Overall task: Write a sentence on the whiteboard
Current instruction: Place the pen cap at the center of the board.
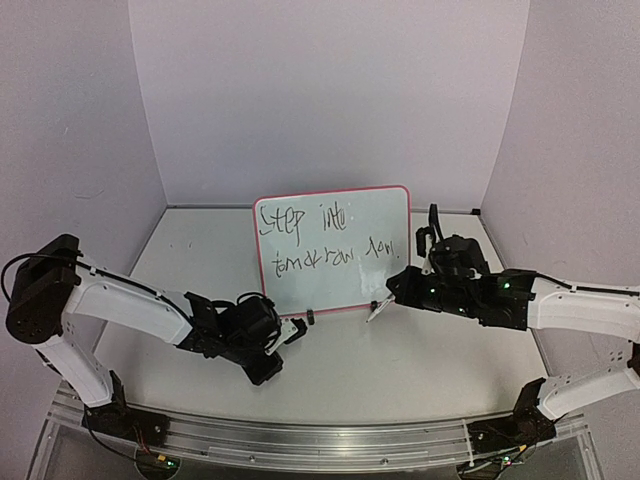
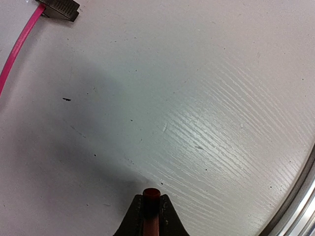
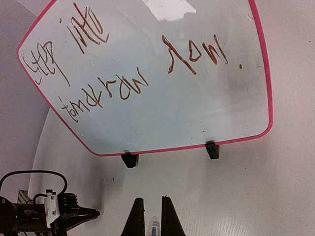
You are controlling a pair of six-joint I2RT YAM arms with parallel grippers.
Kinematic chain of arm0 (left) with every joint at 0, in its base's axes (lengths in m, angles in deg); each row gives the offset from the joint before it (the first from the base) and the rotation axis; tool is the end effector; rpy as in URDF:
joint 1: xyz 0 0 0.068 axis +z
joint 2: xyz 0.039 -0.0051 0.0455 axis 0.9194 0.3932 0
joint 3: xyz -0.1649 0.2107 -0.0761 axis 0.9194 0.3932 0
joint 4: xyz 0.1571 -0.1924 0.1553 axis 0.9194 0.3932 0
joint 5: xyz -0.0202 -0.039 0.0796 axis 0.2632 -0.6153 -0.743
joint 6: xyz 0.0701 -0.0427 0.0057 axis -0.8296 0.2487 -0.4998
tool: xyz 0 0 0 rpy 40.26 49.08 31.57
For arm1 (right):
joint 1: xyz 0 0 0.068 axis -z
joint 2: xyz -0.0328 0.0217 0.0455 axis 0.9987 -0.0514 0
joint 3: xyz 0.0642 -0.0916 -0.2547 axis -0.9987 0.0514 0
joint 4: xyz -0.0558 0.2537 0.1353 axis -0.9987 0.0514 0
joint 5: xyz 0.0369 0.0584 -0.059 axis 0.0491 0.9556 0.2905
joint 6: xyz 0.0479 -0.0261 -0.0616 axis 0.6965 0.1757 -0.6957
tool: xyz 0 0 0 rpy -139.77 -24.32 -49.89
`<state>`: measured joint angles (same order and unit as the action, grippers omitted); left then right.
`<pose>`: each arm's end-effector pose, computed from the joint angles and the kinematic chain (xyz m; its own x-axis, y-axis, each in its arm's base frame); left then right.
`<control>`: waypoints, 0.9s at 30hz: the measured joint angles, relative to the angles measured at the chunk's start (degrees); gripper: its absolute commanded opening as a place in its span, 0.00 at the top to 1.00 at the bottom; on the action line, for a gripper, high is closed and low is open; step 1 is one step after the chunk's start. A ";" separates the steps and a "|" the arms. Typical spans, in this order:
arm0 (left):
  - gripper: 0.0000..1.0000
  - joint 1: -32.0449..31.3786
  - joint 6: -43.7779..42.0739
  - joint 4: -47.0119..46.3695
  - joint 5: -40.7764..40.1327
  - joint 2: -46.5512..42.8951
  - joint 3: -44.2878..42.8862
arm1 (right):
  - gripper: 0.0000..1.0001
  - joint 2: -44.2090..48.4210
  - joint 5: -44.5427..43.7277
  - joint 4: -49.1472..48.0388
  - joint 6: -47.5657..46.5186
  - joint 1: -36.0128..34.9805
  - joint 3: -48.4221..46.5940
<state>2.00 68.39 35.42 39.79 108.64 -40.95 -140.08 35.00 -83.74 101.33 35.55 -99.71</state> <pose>0.1446 -0.3024 0.0935 -0.4965 0.7216 -0.4825 0.8355 0.5480 -0.0404 0.2126 0.2505 0.2344 -0.6977 0.1964 -0.6889 -0.3045 0.7892 0.5334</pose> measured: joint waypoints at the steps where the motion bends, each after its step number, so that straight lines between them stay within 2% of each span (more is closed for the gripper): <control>1: 0.76 0.00 -0.33 0.01 0.08 0.31 -0.01 | 1.00 0.03 0.00 0.00 0.07 0.00 0.00; 4: 0.67 0.00 -0.81 0.10 0.09 0.51 0.01 | 1.00 0.03 0.00 0.00 0.27 0.00 0.00; 7: 0.62 0.00 -0.79 0.18 0.09 0.47 0.05 | 1.00 0.03 0.00 0.00 0.44 0.00 0.00; 27: 0.65 0.00 6.41 3.79 0.42 -4.94 3.35 | 1.00 0.03 0.00 0.00 0.85 0.00 0.00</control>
<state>2.00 74.80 39.21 40.21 103.70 -37.60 -140.05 35.00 -83.74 102.18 35.55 -99.71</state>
